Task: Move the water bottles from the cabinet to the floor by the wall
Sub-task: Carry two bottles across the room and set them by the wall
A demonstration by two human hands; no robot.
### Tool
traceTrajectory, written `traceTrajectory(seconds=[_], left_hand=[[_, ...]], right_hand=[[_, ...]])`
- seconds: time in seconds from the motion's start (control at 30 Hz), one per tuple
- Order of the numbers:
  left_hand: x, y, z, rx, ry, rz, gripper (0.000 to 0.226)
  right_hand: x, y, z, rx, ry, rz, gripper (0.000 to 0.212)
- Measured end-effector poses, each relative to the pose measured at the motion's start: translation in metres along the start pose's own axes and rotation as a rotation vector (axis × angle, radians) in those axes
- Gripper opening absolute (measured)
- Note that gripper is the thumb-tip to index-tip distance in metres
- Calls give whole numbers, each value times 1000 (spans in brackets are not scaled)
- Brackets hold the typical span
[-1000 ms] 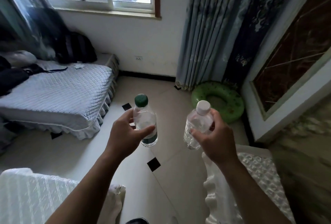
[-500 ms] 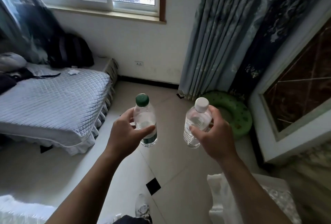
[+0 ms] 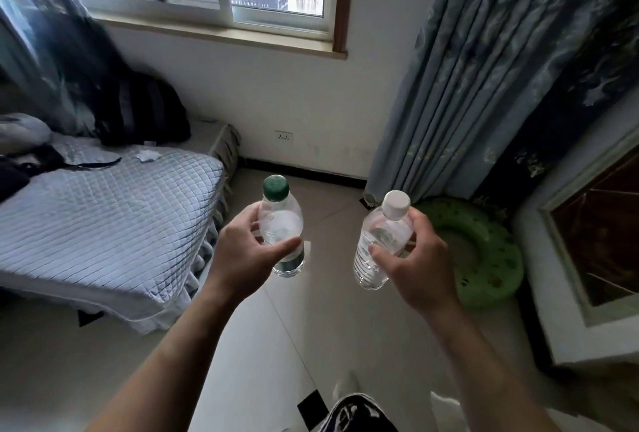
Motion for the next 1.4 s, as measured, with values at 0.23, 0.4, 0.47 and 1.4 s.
traceTrajectory(seconds=[0.23,0.4,0.47,1.4], left_hand=[[17,-95,-12,-53,-4,77,47],[17,-172,-21,-96,-14,118,47],[18,-201,-23,-120,-35,122,47],[127,-535,80,-115,-18,151,49]], right_hand=[[-17,-108,-47,64,-53,-7,66],[-22,-197,-73,119,-61,10,67],[-24,-230,-82,141,-47,27,69],[31,-506,-318,202,-56,-22,74]])
Point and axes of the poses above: each hand's wrist, its own y-axis away from the middle knuckle, its own z-axis out of the back of the hand, x = y × z, the point moved 4 cm from there along -y, towards the middle knuckle, and after that the axes turned 7 degrees about -y, right-handed, at the moved point
